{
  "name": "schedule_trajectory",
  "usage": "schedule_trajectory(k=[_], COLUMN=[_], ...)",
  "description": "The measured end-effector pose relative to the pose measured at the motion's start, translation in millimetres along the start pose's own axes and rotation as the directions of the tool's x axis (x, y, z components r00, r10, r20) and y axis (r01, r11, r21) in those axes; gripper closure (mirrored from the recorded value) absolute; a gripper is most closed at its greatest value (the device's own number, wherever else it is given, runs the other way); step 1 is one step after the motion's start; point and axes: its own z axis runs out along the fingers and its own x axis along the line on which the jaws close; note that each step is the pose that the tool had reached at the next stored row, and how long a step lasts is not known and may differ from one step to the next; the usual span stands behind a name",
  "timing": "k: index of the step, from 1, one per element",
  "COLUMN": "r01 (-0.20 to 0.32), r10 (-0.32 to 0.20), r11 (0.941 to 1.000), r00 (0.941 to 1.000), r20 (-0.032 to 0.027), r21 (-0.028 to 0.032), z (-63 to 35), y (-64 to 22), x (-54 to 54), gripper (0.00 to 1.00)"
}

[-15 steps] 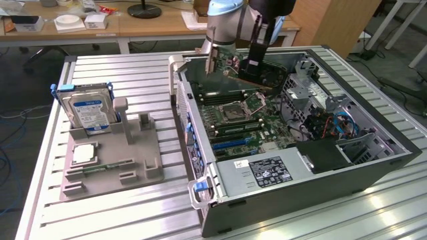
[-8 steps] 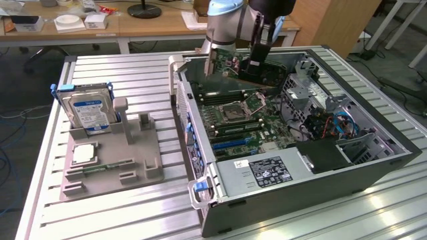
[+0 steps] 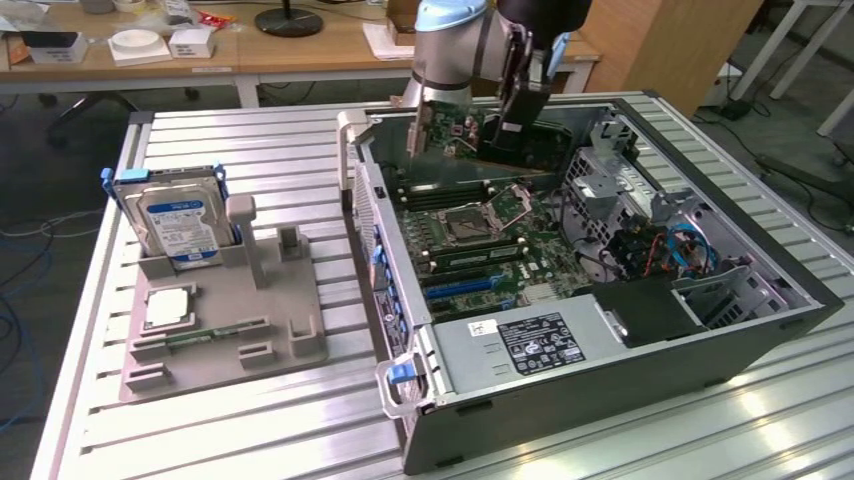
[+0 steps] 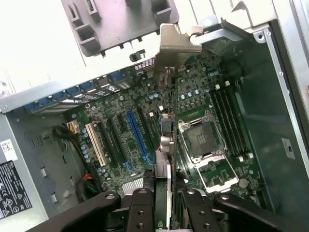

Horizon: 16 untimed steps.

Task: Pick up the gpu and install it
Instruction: 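Insert the gpu into the slot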

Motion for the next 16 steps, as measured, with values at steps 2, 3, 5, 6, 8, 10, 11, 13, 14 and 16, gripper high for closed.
schedule_trajectory(k=[2, 3, 5, 6, 8, 10, 11, 13, 14, 16], r01=[0.027, 0.040, 0.066, 0.080, 0.108, 0.135, 0.148, 0.175, 0.188, 0.215], r10=[-0.027, -0.040, -0.066, -0.080, -0.108, -0.135, -0.148, -0.175, -0.188, -0.215], r11=[0.9996, 0.9992, 0.9978, 0.9968, 0.9942, 0.9909, 0.9890, 0.9846, 0.9822, 0.9765], r00=[0.9996, 0.9992, 0.9978, 0.9968, 0.9942, 0.9909, 0.9890, 0.9846, 0.9822, 0.9765], r20=[-0.0002, -0.0002, -0.0005, -0.0006, -0.0008, -0.0009, -0.0010, -0.0012, -0.0012, -0.0014], r21=[-0.0003, -0.0005, -0.0008, -0.0010, -0.0013, -0.0017, -0.0018, -0.0021, -0.0023, -0.0027], z=[0.0, 0.1, 0.1, 0.1, 0.2, 0.2, 0.2, 0.3, 0.3, 0.3], y=[0.0, 0.0, 0.0, 0.0, 0.0, 0.0, 0.0, 0.0, 0.0, 0.0], x=[0.0, 0.0, 0.0, 0.1, 0.1, 0.1, 0.1, 0.1, 0.1, 0.1], gripper=[0.74, 0.74, 0.74, 0.74, 0.74, 0.74, 0.74, 0.74, 0.74, 0.74])
